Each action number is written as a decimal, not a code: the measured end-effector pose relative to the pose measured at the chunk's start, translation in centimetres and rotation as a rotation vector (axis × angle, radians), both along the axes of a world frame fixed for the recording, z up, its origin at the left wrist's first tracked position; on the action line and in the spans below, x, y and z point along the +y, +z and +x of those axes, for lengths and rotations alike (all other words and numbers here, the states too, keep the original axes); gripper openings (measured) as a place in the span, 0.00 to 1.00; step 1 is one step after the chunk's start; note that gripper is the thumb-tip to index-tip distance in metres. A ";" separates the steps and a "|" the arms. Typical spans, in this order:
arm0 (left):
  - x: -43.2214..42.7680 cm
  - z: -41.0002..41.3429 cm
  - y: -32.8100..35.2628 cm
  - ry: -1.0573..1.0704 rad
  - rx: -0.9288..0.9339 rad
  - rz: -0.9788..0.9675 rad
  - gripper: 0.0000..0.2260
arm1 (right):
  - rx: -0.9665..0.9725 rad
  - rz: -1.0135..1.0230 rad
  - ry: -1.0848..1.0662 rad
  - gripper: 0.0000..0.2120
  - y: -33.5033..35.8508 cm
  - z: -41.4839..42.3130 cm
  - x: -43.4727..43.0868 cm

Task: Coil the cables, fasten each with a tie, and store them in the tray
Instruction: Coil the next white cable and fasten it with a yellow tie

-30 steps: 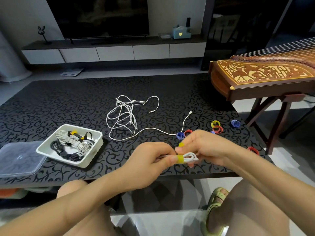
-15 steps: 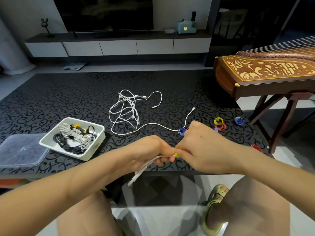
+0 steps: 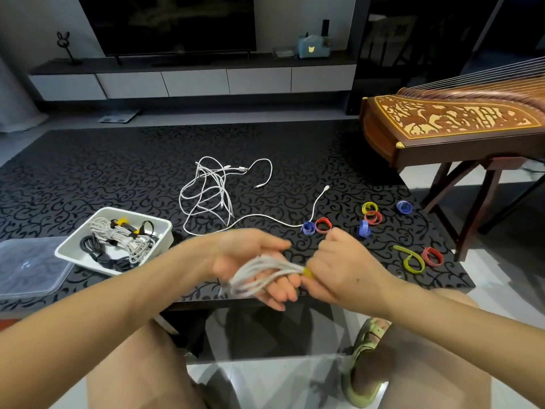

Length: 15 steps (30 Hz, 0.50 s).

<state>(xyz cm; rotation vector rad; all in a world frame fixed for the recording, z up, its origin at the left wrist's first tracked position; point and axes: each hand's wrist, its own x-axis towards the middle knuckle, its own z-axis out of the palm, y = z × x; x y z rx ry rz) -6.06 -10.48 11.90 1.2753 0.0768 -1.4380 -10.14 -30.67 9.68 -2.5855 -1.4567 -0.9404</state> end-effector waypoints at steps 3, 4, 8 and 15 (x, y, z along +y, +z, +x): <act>1.8 2.1 -0.1 0.234 0.000 -0.093 0.29 | 0.554 0.540 -0.276 0.20 -0.8 0.4 -0.4; 1.9 2.5 -0.6 0.319 -0.025 -0.076 0.29 | 0.797 0.764 -0.343 0.21 -1.1 0.5 -0.4; -0.7 2.3 -3.3 0.350 -0.326 0.061 0.20 | 1.331 1.491 -0.525 0.19 -2.4 1.2 1.4; -6.6 1.5 -5.5 0.694 -0.327 -0.185 0.18 | 1.560 1.546 -0.469 0.16 -4.4 -0.1 3.6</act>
